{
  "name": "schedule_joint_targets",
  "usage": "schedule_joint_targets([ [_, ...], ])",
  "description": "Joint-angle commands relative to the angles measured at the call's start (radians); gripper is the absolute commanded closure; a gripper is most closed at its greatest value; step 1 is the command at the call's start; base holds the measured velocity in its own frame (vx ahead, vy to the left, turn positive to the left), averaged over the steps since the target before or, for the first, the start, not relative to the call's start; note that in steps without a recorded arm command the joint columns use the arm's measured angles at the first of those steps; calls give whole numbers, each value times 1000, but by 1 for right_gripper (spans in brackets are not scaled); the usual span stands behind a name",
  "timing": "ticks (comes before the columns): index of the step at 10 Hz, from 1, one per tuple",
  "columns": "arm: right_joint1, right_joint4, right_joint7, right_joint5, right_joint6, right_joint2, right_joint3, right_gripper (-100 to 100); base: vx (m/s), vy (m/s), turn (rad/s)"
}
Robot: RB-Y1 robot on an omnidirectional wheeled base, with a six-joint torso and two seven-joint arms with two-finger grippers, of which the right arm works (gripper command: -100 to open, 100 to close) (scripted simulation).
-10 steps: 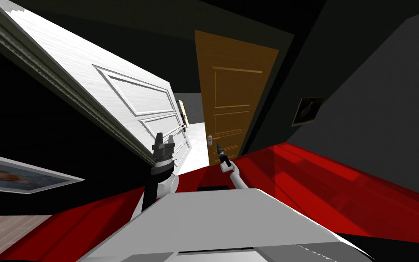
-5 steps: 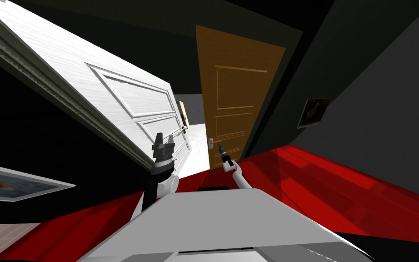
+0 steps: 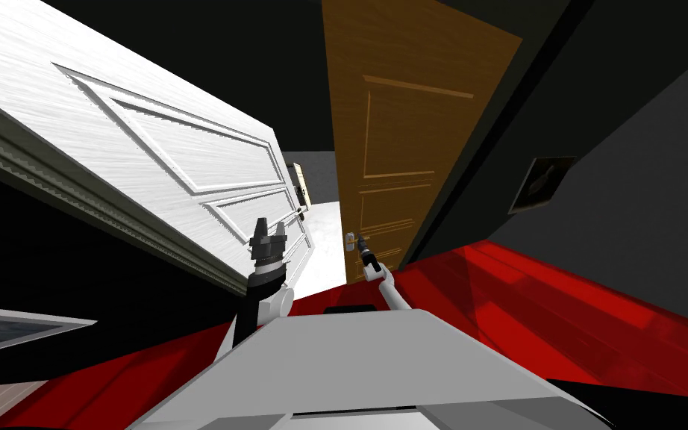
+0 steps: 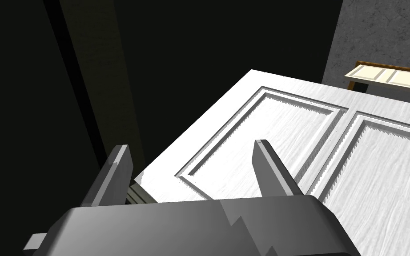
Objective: Push the door open
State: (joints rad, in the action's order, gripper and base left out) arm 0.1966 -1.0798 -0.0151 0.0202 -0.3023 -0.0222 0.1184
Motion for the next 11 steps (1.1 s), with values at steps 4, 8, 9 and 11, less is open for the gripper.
schedule_joint_targets([
  [4,0,0,0,0,0,0,0,100,8,0,4],
  [8,5,0,3,-3,-1,16,-16,100,26,10,-7],
  [9,6,0,3,-3,-1,20,-19,100,129,77,-39],
  [11,7,2,6,-5,-2,32,-33,100,129,101,-47],
])
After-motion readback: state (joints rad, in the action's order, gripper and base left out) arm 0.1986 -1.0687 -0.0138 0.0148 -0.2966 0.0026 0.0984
